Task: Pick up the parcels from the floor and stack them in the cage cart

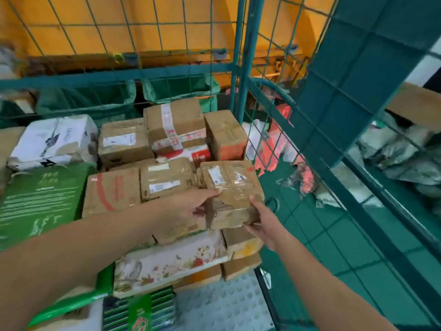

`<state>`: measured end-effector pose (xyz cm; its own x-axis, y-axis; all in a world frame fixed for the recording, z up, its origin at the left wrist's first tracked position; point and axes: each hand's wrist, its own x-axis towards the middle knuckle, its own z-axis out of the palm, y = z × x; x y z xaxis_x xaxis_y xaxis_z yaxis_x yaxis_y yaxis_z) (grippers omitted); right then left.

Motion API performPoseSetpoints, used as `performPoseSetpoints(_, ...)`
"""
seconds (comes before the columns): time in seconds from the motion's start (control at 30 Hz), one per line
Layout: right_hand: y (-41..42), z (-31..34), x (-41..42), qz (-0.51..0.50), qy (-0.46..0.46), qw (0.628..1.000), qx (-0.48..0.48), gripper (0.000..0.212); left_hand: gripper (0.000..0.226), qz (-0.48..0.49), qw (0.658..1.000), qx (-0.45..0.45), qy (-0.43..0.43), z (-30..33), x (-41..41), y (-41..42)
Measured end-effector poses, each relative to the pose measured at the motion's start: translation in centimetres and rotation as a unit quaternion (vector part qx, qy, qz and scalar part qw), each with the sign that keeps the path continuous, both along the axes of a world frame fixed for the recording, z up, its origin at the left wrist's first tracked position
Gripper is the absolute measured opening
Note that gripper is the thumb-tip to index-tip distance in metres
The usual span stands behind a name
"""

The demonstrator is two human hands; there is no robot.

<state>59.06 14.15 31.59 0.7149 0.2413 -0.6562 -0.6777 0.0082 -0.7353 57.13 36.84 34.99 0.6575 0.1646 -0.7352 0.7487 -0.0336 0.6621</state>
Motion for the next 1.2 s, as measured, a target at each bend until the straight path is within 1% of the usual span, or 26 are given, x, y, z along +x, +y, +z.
performPoseSetpoints(0.07,0.1,-0.9,2.1,0.016,-0.012,1.0,-0.017,0.045,0.034,-0.025,0.999,0.037,-0.005,0.2,1.1,0.1)
performPoseSetpoints(0.1,0.4,-1.2,3.3,0.026,-0.019,0.999,-0.024,0.043,0.023,-0.025,0.998,0.057,-0.006,0.1,1.7,0.4)
performPoseSetpoints(0.13,0.6,-1.5,4.1,0.031,-0.025,0.999,-0.031,0.04,0.017,-0.023,0.997,0.071,-0.011,-0.1,2.2,0.7)
performPoseSetpoints(0.17,1.0,-2.0,5.3,0.039,-0.029,0.998,-0.038,0.04,0.017,-0.013,0.997,0.074,-0.014,-0.2,2.8,1.1)
performPoseSetpoints(0.27,2.2,-3.0,7.5,0.053,-0.028,0.996,-0.059,0.046,0.027,0.024,0.997,0.069,-0.024,-0.5,3.6,2.1)
performPoseSetpoints(0.33,2.9,-3.5,8.5,0.072,-0.024,0.995,-0.061,0.046,0.024,0.039,0.997,0.06,-0.025,-0.7,4.1,2.6)
performPoseSetpoints(0.37,3.2,-3.8,8.9,0.08,-0.021,0.995,-0.059,0.046,0.023,0.047,0.997,0.045,-0.034,-0.7,4.2,2.8)
performPoseSetpoints(0.43,3.9,-4.0,9.6,0.082,-0.018,0.995,-0.049,0.039,0.032,0.062,0.997,-0.001,-0.05,-1.2,4.6,3.5)
performPoseSetpoints(0.47,4.2,-4.3,10.0,0.08,-0.013,0.996,-0.044,0.035,0.032,0.067,0.996,-0.007,-0.057,-1.3,4.7,3.8)
performPoseSetpoints(0.5,4.5,-4.5,10.5,0.084,-0.011,0.995,-0.046,0.032,0.028,0.07,0.996,-0.002,-0.063,-1.2,4.8,4.1)
performPoseSetpoints(0.53,4.8,-4.9,11.0,0.087,-0.008,0.995,-0.047,0.032,0.029,0.069,0.995,0.024,-0.063,-1.2,4.7,4.3)
performPoseSetpoints(0.6,5.3,-5.5,12.0,0.087,-0.01,0.995,-0.043,0.035,0.047,0.059,0.993,0.072,-0.066,-1.1,4.7,4.8)
performPoseSetpoints(0.63,5.5,-5.8,12.5,0.09,-0.014,0.995,-0.044,0.038,0.052,0.05,0.992,0.094,-0.071,-1.3,4.7,5.0)
performPoseSetpoints(0.7,5.8,-6.5,13.4,0.1,-0.018,0.994,-0.045,0.044,0.053,0.019,0.987,0.131,-0.092,-1.3,4.7,5.0)
performPoseSetpoints(0.8,6.1,-7.0,14.3,0.119,-0.022,0.992,-0.047,0.053,0.056,-0.058,0.972,0.201,-0.112,-1.9,5.2,5.1)
performPoseSetpoints(0.83,6.3,-7.0,14.5,0.127,-0.022,0.99,-0.051,0.053,0.058,-0.091,0.963,0.229,-0.108,-2.0,5.4,5.1)
performPoseSetpoints(0.9,6.8,-6.8,14.7,0.139,-0.023,0.988,-0.058,0.049,0.064,-0.165,0.93,0.318,-0.08,-2.5,5.8,5.1)
performPoseSetpoints(0.97,7.5,-6.7,14.9,0.145,-0.02,0.987,-0.067,0.051,0.07,-0.213,0.891,0.396,-0.06,-2.7,6.3,5.1)
performPoseSetpoints(1.0,7.8,-6.6,14.9,0.146,-0.02,0.986,-0.073,0.054,0.072,-0.226,0.882,0.411,-0.053,-2.6,6.4,5.1)
performPoseSetpoints(1.1,8.6,-6.6,15.0,0.134,-0.036,0.987,-0.075,0.065,0.08,-0.262,0.878,0.4,-0.009,-3.4,6.6,5.4)
performPoseSetpoints(1.13,8.9,-6.6,15.0,0.126,-0.046,0.988,-0.071,0.066,0.083,-0.278,0.87,0.407,0.004,-3.6,6.5,5.4)
performPoseSetpoints(1.2,9.5,-6.6,14.9,0.112,-0.059,0.99,-0.063,0.06,0.085,-0.3,0.849,0.435,0.013,-4.0,6.4,5.2)
